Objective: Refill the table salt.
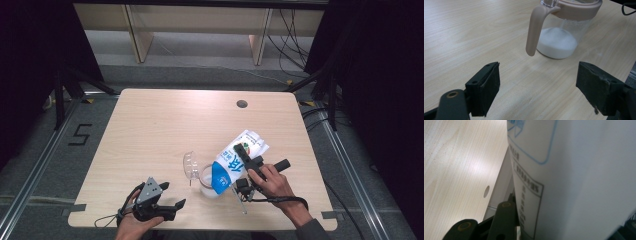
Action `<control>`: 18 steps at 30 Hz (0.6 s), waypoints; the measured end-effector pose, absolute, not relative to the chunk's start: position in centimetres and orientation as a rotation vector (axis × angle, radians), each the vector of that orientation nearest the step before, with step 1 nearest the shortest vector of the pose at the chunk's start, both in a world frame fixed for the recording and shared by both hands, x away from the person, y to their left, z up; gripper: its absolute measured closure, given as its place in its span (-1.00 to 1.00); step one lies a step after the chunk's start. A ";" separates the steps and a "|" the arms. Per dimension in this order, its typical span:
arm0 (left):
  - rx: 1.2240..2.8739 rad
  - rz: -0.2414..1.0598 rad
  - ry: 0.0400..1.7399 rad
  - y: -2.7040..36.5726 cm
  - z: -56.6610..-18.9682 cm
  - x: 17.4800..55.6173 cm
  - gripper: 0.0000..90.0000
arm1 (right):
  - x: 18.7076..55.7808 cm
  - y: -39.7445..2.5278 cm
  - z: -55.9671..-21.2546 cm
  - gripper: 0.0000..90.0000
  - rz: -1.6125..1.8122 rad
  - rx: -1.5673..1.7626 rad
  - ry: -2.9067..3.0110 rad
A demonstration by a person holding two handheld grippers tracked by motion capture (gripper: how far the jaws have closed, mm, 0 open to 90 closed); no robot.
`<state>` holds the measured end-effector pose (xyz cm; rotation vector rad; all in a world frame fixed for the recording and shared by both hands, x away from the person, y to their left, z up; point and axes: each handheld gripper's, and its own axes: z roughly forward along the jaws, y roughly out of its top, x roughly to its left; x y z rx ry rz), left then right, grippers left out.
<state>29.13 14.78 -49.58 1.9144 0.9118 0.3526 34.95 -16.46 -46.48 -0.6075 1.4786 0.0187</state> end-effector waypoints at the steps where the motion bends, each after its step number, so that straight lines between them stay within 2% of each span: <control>1: 1.915 0.353 0.910 14.8 -49.6 29.1 -0.58 | 35.0 -16.5 -46.5 0.47 0.020 -0.603 1.486; 18: 1.916 0.354 0.910 14.8 -49.6 29.1 -0.58 | 35.0 -16.5 -46.5 0.49 0.019 -0.616 1.473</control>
